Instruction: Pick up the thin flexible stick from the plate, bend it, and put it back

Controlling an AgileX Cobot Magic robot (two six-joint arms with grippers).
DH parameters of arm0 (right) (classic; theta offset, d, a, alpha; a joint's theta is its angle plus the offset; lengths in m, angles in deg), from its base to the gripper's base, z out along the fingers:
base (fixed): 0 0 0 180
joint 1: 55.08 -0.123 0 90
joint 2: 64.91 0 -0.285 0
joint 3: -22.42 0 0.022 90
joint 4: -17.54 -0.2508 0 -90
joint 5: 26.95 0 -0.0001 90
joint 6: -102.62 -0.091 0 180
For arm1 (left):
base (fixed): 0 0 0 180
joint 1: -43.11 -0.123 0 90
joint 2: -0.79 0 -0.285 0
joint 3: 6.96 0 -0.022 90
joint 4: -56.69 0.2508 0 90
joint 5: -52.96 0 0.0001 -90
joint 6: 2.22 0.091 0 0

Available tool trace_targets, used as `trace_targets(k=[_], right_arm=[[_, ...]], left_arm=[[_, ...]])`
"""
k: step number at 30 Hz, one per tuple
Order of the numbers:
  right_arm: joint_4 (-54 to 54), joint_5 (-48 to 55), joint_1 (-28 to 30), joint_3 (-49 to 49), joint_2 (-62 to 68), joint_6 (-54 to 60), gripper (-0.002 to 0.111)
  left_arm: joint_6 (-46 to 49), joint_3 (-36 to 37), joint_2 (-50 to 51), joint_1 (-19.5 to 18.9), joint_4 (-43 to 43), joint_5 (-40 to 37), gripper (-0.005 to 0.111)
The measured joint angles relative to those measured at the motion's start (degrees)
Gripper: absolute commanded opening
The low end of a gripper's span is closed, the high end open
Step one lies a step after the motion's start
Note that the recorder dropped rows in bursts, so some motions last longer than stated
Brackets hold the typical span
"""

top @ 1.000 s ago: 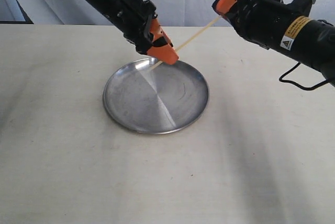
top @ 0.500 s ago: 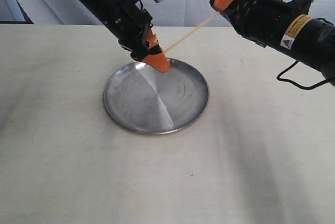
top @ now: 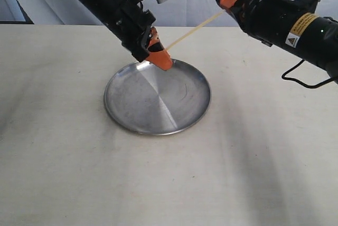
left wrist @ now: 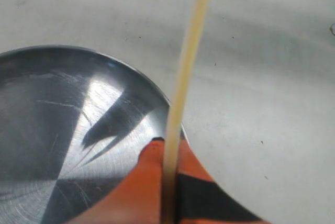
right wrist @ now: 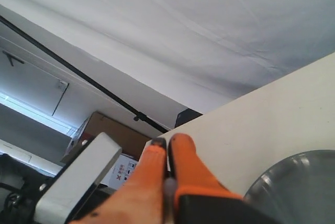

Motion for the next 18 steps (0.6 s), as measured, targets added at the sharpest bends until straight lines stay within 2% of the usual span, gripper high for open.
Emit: trace_targets(k=[5,18], right_arm=[[1.7,1.0,0.0,-0.1,0.0,0.0,-0.001],[0.3,7.1,-4.8,-0.4,-0.5,3.0,-0.001]], left_arm=[[0.2,1.0,0.0,0.0,0.0,-0.1,0.000],[0.3,5.2,-4.2,-0.6,4.0,-1.1,0.000]])
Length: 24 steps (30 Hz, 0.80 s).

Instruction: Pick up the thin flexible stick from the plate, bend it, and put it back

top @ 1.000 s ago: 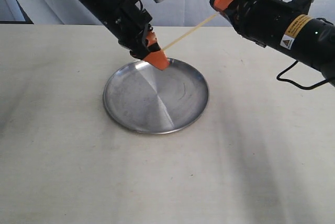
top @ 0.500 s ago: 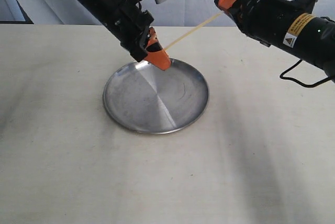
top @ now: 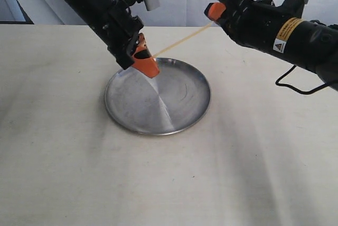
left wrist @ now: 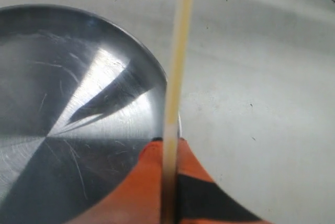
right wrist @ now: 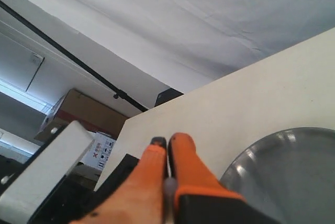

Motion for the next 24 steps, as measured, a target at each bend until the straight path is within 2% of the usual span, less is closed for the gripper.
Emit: trace_targets(k=[9,15,19,24], right_arm=[[1.9,1.7,-1.1,-0.1,0.0,0.4,-0.001],[3.1,8.3,-3.3,-0.3,-0.1,0.4,-0.001],[7.7,18.2,-5.6,0.2,-1.1,0.5,-0.001],[9.2,21.0,-8.6,0.5,-2.7,0.6,-0.001]], left_arm=[[0.8,4.5,-2.1,0.0,-1.5,-0.7,0.000],[2.6,7.7,-5.1,0.0,-0.8,-2.4,0.000],[4.3,8.0,-8.1,0.0,-6.3,-3.0,0.000],[4.9,7.9,-9.0,0.0,-12.0,-2.4,0.000]])
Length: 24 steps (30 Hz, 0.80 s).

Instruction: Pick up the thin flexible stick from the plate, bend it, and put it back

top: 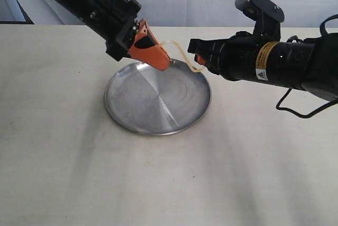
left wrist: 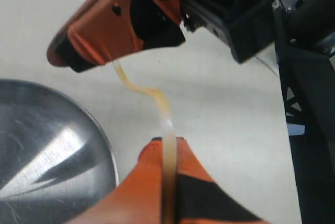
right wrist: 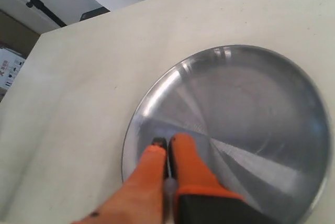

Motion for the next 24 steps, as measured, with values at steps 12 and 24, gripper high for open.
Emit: trace_targets(k=[12,24], right_arm=[[-0.2,1.5,-1.5,0.1,-2.7,0.0,-0.001],[0.0,1.1,-1.8,0.2,-4.8,0.0,-0.001]], left_arm=[[-0.4,-0.5,0.0,0.0,-2.1,1.6,0.000],[-1.0,-0.5,0.0,0.0,-2.1,4.8,0.000]])
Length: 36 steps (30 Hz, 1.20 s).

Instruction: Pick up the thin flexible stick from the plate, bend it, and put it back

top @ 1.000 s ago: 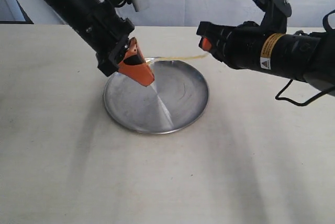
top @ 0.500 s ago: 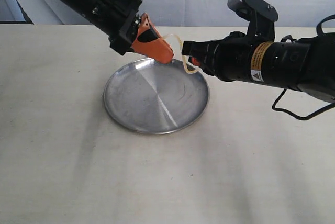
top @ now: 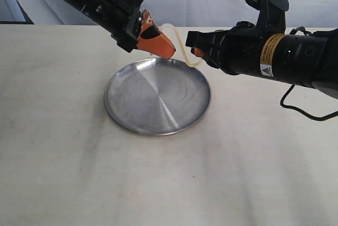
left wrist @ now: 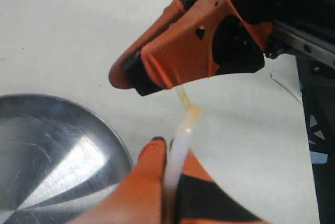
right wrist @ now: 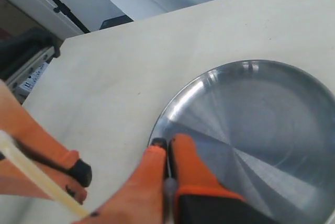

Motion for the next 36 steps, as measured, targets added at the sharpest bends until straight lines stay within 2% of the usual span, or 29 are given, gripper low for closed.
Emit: trace_targets(k=[11,20,30,36], right_arm=[[2.5,-2.8,-3.3,0.0,-0.2,-2.5,-0.001],[2.7,-3.0,-3.4,0.0,-0.3,-3.6,-0.001],[12.6,-3.6,-3.4,-0.3,-0.5,-12.5,-0.001],[14.7,-4.9,-4.1,-0.3,-0.5,-14.2,-0.001]], left_arm=[[-0.2,0.0,0.1,0.0,-1.1,3.9,0.000],[-0.3,0.0,0.1,0.0,-1.3,5.2,0.000],[-0.5,0.0,0.1,0.0,-1.1,6.6,0.000],[-0.5,0.0,0.1,0.0,-1.3,6.6,0.000]])
